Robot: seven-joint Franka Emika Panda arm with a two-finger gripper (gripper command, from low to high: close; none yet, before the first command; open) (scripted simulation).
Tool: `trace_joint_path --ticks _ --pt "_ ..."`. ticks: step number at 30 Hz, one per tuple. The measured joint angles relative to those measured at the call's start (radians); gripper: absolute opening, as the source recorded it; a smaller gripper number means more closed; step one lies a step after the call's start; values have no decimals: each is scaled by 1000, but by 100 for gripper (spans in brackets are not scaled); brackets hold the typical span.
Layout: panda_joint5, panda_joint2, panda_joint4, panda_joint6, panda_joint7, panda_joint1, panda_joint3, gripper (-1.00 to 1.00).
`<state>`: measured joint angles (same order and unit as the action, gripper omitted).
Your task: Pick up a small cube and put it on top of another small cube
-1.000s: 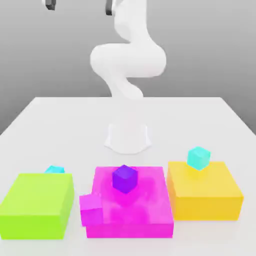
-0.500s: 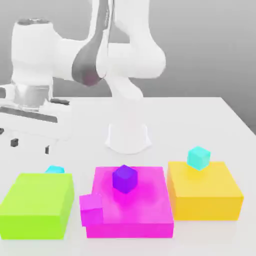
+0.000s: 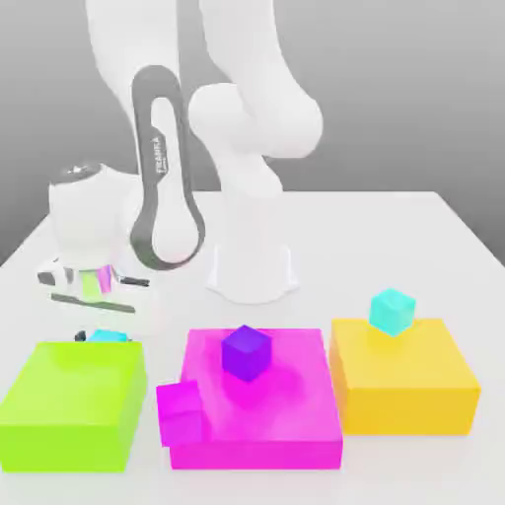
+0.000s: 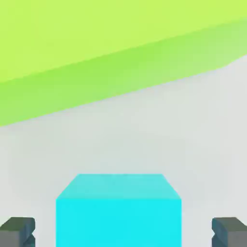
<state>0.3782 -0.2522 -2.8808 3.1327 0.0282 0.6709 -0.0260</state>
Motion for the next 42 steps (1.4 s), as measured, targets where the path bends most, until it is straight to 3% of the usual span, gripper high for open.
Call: trace_joint_path --ticks 4,6,11,14,17,25,37,42 --pt "0 -13 2 10 2 23 23 -100" --pt "-10 21 -4 -19 -11 -23 -24 -100" --pt "-294 192 -45 -148 -222 -123 -200 -100" --pt "-414 292 -64 -228 -327 -90 -188 -100" --pt "-456 358 -69 -290 -470 -105 -129 -100" --pt "-409 515 -75 -443 -799 -208 36 -100" --pt "-201 759 -80 -675 -1202 -424 257 -100" --pt "-186 630 -100 -525 -1236 -427 295 -100"
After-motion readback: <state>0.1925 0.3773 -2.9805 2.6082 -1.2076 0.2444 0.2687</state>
